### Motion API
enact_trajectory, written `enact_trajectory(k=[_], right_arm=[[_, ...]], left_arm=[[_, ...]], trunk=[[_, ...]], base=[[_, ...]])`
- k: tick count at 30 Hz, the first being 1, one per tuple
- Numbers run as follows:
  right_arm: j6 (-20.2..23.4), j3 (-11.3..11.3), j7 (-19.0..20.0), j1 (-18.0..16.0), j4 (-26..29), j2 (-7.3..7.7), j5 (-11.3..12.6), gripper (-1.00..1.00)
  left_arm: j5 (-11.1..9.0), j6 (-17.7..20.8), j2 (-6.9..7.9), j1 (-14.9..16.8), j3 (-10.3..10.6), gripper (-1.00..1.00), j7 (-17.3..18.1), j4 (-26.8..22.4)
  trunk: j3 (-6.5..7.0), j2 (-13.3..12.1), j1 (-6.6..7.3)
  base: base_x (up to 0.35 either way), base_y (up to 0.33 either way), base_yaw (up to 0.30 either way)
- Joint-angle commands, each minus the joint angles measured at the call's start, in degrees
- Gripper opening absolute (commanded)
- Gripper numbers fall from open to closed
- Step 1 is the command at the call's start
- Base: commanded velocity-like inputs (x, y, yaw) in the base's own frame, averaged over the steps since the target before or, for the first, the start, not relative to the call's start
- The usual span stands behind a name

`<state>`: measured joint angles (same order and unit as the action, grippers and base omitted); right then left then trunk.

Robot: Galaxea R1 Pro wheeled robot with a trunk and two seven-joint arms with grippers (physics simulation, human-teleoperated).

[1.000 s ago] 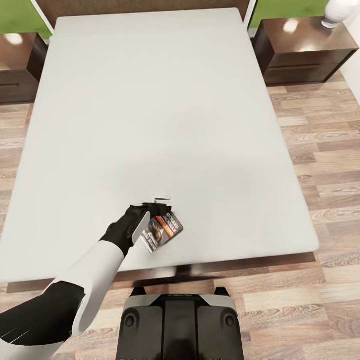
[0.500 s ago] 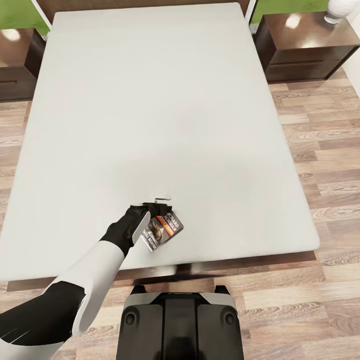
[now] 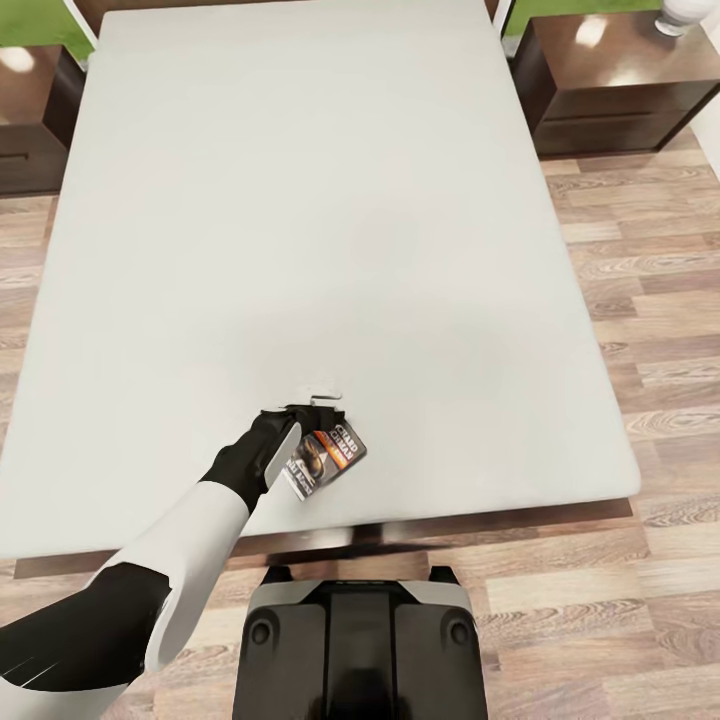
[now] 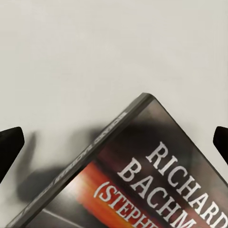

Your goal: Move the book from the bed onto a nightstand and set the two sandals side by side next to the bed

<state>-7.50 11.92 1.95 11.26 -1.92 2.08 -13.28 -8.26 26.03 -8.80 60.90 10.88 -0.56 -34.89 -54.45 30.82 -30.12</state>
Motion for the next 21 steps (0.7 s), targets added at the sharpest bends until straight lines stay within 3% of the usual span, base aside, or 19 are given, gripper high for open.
enact_trajectory(k=[1, 21], right_arm=[[-0.32, 0.49, 0.15, -0.01, -0.10, 0.03, -0.43, 1.00], [-0.32, 0.48, 0.13, -0.01, -0.10, 0.00, -0.43, 1.00]], left_arm=[[-0.43, 0.28, 0.02, 0.01, 0.11, 1.00, -0.09, -0.07], [-0.44, 0.00, 0.01, 0.01, 0.13, 1.00, 0.05, -0.38]], trunk=[[-0.08, 0.07, -0.03], [-0.28, 0.07, -0.03]], base=[[0.000, 0.000, 0.000], [0.000, 0.000, 0.000]])
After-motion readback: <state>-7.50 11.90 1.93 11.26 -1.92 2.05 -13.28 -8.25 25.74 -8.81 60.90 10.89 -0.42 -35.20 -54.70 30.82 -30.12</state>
